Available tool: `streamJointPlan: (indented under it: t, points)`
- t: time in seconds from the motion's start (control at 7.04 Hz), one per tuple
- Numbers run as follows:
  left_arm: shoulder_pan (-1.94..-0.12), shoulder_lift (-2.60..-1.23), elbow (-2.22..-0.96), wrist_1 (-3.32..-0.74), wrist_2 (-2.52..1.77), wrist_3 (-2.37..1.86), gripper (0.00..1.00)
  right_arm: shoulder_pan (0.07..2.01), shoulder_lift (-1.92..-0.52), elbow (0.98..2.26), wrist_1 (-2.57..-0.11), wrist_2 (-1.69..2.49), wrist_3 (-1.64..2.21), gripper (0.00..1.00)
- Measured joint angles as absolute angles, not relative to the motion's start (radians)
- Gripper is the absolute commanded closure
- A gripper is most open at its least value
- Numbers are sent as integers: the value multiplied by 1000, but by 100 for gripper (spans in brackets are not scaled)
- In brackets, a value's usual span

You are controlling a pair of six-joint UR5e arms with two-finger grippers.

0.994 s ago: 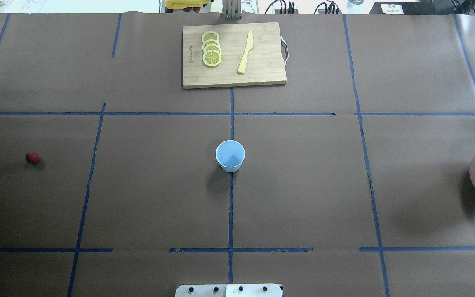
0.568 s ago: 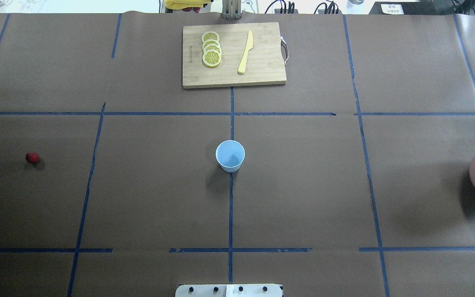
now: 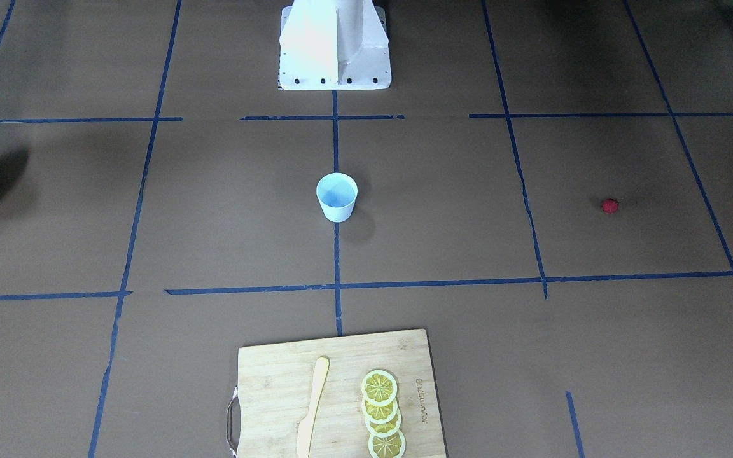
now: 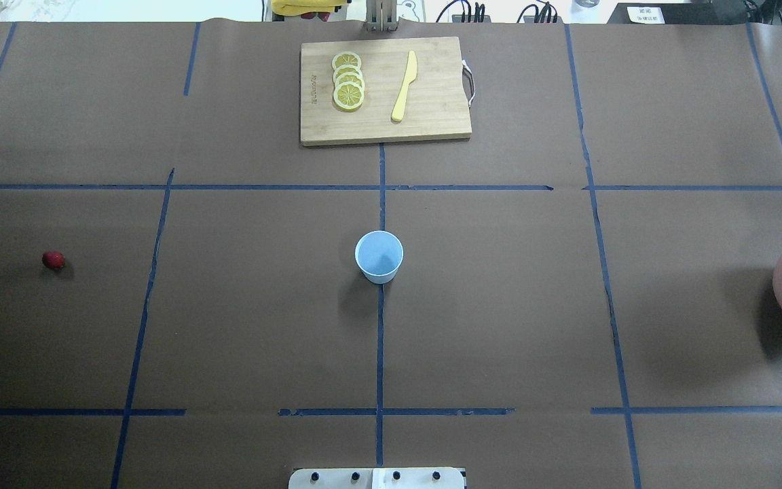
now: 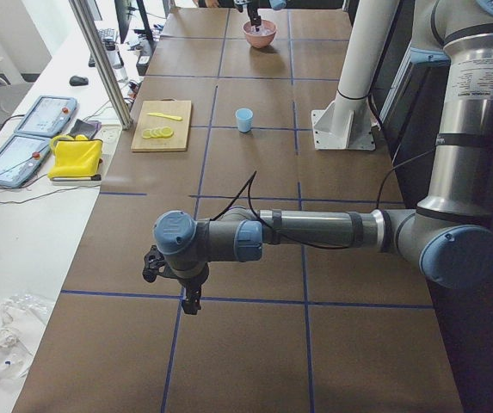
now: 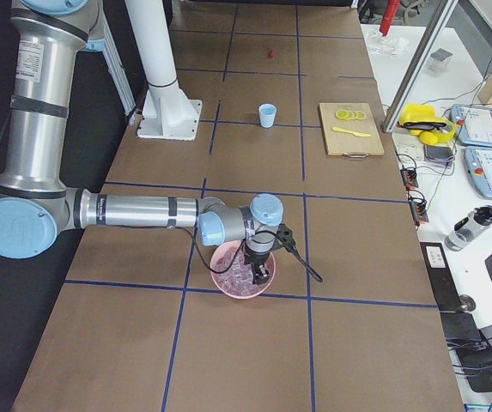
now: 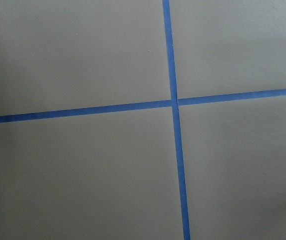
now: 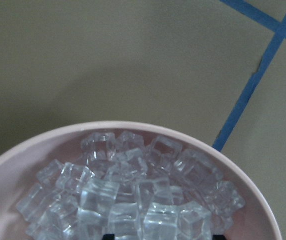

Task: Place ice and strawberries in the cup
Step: 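Grasp an ice cube from the pink bowl with the right gripper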

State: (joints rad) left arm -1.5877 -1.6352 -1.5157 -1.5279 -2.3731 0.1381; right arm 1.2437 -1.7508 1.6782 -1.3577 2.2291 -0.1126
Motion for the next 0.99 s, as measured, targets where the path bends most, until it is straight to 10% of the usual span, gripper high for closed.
streamJointPlan:
  t: [0.28,0.71,0.99]
  points:
    - [-1588,-1636,-1516,-1528,-2373,138,0,1244,-1752,1676,-1358,2228,-113,38]
    - [-1588,-1638,-1516,-1528,-2373,138,0,1245,-1750,1679,-1358,2229,-112,95]
    - [-1588,-1639,-1516,-1528,-2373,137,0,1246,-1751,1689,-1357,2230,-114,100]
